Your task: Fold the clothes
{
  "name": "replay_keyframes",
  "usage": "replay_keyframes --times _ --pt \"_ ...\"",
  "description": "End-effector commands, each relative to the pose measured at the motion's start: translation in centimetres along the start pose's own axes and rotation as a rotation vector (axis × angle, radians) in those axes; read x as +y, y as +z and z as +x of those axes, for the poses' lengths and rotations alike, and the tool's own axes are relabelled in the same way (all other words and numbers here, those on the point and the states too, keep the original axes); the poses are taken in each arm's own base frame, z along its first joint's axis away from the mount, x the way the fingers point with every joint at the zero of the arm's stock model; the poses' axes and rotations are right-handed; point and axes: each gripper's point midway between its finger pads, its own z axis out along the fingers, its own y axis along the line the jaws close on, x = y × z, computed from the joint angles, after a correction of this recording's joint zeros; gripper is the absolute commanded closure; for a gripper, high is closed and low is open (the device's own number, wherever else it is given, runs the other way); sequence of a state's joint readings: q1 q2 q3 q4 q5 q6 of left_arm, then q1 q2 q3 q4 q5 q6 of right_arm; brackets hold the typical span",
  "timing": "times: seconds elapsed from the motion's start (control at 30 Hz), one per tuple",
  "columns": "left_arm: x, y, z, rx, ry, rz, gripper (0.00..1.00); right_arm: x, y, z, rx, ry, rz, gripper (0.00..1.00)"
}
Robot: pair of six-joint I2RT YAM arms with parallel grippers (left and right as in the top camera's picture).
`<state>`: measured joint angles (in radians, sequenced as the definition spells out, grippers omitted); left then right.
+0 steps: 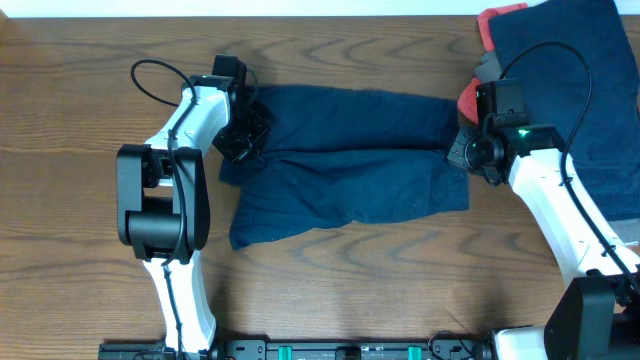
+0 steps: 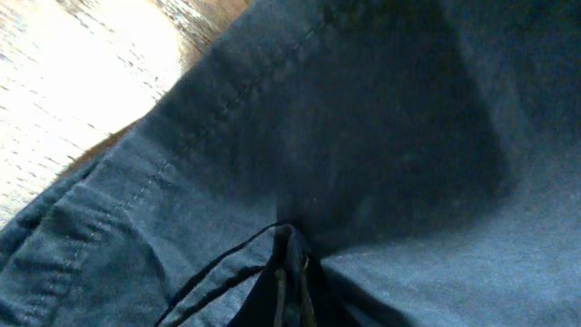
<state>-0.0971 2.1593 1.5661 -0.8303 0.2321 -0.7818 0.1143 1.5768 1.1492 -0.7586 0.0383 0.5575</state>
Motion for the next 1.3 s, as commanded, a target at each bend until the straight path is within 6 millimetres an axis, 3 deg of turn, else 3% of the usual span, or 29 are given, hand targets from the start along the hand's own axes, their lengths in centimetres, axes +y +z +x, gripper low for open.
replay_keyframes --times 0.0,0.13,0.37,0.47,0.67,0.8,0.87,1.03,1.13,1.27 --pt "0.1 0.0 -0.3 0.002 0.023 -0.009 0.94 -0.5 0.2 -0.3 -0.007 -0.01 0.021 0.99" --pt "0.0 -2.5 -1.1 -0.028 0.073 0.001 0.94 -0.5 0.2 -0.8 -0.028 -0.05 0.022 0.99" --pt "2.7 -11.3 -3.1 -0.232 0.063 -0.028 0.94 0.2 -0.6 -2.3 -0.071 -0.11 -0.001 0.99" --pt "3.2 -15.8 -2.9 -0.33 0.096 -0.002 0.94 1.2 -1.2 -2.8 -0.075 -0.113 -0.041 0.99" --pt "5.3 -22.5 -1.1 -0.472 0.088 0.011 0.94 1.9 -3.5 -3.1 -0.051 -0.114 -0.065 0.99" --pt "6.8 -25.1 0.8 -0.5 0.086 0.017 0.94 1.5 -6.1 -2.7 -0.027 -0.113 -0.051 0.99" --pt "8.6 -26.8 2.2 -0.526 0.078 -0.012 0.94 1.0 -8.2 -2.0 -0.014 -0.113 -0.044 0.99" --pt "10.8 -29.3 4.5 -0.561 0.074 -0.008 0.93 -0.4 -11.4 0.1 0.004 -0.113 -0.035 0.99" --pt "11.0 -30.4 5.1 -0.593 0.073 0.022 0.94 -1.0 -12.6 0.7 -0.006 -0.114 -0.032 0.99" --pt "10.3 -30.8 4.4 -0.624 0.079 0.045 0.94 -1.5 -13.0 0.1 -0.047 -0.112 -0.001 0.99"
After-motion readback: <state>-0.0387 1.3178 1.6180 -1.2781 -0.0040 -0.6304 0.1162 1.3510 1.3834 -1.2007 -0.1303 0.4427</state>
